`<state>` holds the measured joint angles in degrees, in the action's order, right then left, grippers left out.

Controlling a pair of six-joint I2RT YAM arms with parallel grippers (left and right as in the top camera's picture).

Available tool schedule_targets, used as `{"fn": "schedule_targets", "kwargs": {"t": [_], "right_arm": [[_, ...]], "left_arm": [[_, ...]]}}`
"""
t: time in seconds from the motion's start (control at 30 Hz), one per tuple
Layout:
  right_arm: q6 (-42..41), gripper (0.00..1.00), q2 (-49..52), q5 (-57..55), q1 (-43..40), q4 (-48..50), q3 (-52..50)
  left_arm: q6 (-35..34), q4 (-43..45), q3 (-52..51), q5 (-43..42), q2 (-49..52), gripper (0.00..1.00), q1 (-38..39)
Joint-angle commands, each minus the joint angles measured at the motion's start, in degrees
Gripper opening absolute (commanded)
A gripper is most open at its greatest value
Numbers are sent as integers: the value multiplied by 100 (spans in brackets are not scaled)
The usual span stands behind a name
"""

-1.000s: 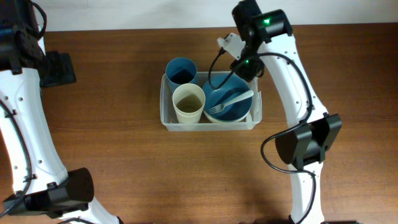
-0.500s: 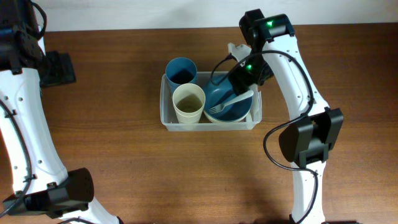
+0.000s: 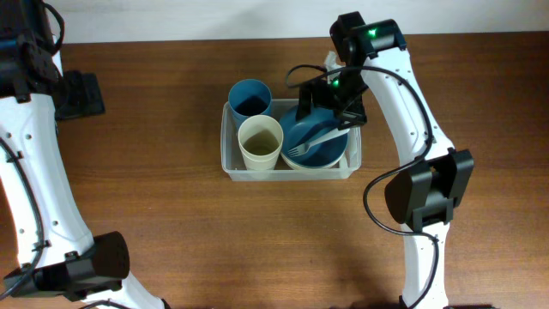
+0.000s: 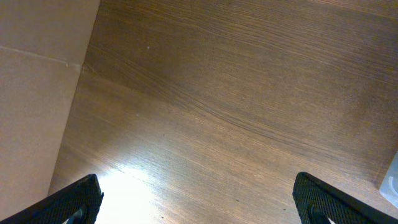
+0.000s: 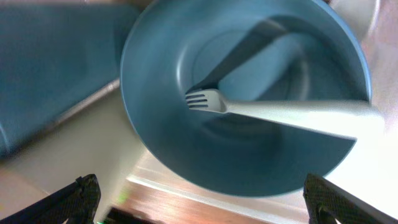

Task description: Pack container

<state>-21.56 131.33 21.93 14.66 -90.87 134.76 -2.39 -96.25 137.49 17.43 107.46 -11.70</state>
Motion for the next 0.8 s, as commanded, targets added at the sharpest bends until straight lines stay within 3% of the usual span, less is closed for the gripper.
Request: {"fn": "schedule_targets", "kwargs": {"t": [0.0,0.17,0.43,0.77], "right_arm": [[-1532,99,20,55,-87,199,-31],[-2015,99,20,46,-219,483,-31],[-5040,99,20,-726,-109,26,-107],[-6168,100,22,-1731,492,-2,-186]], "left_arm": [[9,13,94,81,-142,100,-9],[9,13,94,81,-142,100,-7],[9,13,94,81,-142,100,-9],[9,13,94,81,-142,100,-7]]}}
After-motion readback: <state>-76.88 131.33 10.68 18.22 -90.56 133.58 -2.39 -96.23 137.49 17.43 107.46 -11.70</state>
